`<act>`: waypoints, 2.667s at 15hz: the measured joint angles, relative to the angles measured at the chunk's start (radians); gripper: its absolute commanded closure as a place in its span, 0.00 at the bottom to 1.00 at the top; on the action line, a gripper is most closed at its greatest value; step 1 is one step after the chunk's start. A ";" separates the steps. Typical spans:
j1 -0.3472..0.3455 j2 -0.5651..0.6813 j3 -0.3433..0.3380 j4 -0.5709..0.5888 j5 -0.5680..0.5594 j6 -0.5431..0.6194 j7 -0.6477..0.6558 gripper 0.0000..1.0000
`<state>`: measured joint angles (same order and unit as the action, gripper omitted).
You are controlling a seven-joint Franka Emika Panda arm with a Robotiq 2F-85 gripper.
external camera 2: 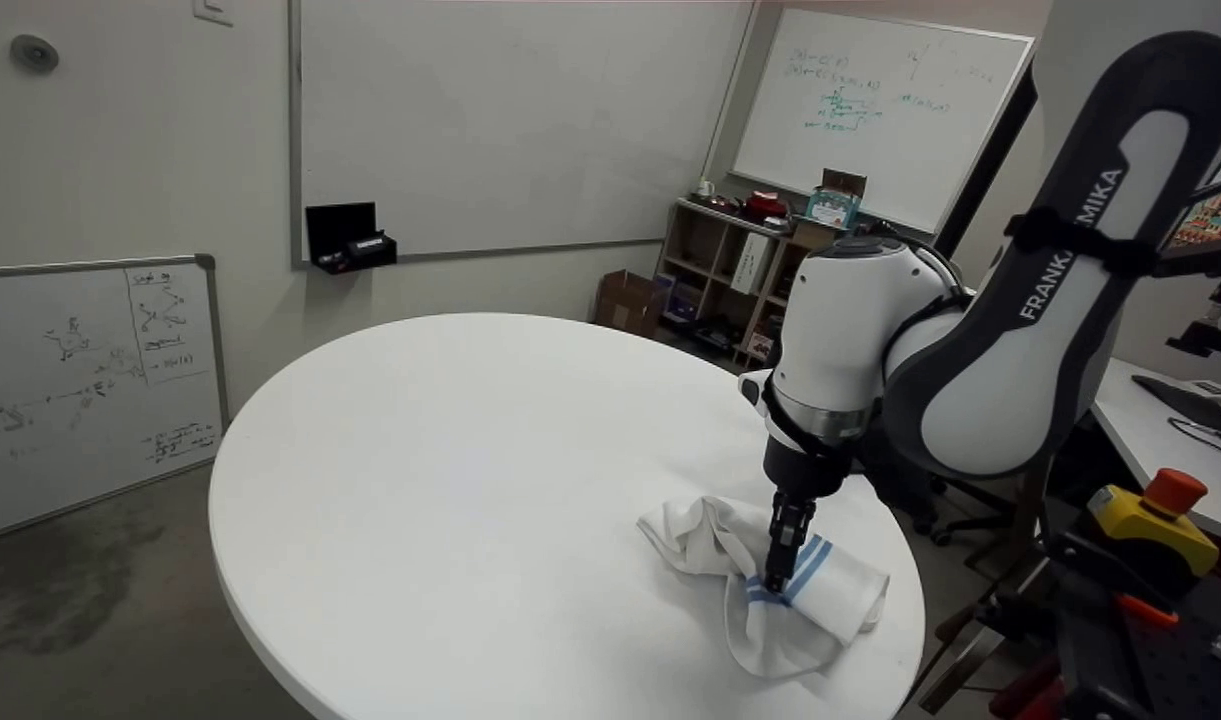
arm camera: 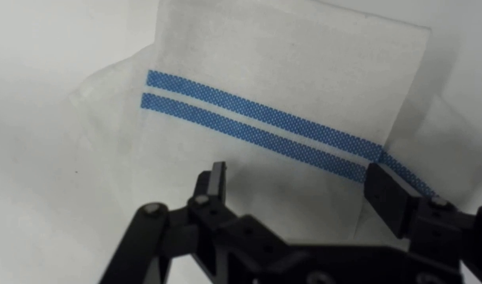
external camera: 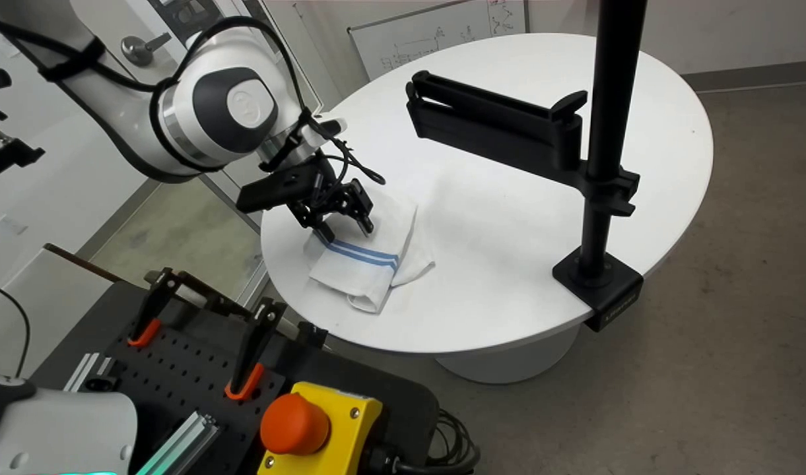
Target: Pick up the towel and put it on the black object
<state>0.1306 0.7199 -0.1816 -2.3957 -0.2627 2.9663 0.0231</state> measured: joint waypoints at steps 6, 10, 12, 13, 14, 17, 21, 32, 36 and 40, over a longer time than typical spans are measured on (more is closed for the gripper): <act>0.015 0.015 0.012 0.020 0.009 0.001 0.000 0.37; 0.025 0.015 0.011 0.022 0.010 0.002 0.000 0.66; 0.026 0.015 0.011 0.022 0.013 0.002 0.000 0.82; 0.026 0.015 0.011 0.022 0.014 0.002 0.000 0.91; 0.026 0.015 0.011 0.022 0.016 0.002 0.000 0.98; 0.026 0.015 0.011 0.022 0.023 0.002 0.000 1.00; 0.024 0.015 0.011 0.022 0.031 0.002 0.000 1.00; -0.202 -0.126 0.097 -0.089 0.066 0.125 -0.057 1.00; -0.333 -0.247 0.173 -0.187 0.069 0.188 -0.101 1.00; -0.475 -0.364 0.289 -0.278 0.075 0.233 -0.114 1.00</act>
<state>-0.3443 0.3561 0.1070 -2.6742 -0.1876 3.1995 -0.0905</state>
